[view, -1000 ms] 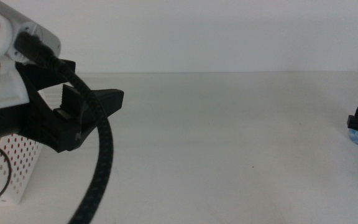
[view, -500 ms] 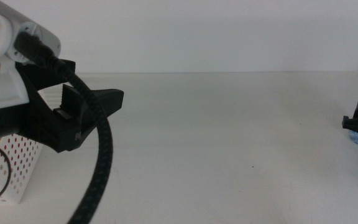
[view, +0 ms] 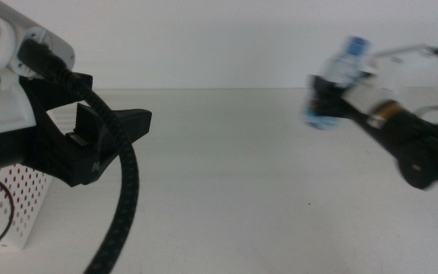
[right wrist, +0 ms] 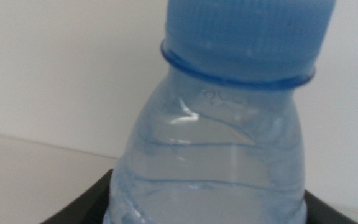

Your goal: Use arms to grab the bottles and put them into the dustbin to the left of the table.

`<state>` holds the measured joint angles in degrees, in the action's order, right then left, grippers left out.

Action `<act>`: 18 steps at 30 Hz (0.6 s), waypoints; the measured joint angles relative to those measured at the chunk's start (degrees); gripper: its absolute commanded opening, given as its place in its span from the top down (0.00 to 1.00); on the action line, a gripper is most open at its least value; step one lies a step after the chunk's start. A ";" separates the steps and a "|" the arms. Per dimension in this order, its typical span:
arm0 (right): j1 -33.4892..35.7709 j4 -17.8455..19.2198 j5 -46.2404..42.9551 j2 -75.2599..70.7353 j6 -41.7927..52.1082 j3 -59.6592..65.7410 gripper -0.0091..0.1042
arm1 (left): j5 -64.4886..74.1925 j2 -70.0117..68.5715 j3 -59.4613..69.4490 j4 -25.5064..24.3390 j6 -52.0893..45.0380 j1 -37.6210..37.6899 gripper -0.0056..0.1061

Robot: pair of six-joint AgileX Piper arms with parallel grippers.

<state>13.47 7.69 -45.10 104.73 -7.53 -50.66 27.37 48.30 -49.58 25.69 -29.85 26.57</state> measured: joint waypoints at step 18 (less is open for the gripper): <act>22.30 29.01 16.87 25.18 -27.53 -40.33 0.92 | 0.00 0.00 0.00 0.00 0.00 0.00 0.14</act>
<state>35.77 36.70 -28.23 129.90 -35.06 -90.99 27.37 48.30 -49.58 25.69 -29.85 26.57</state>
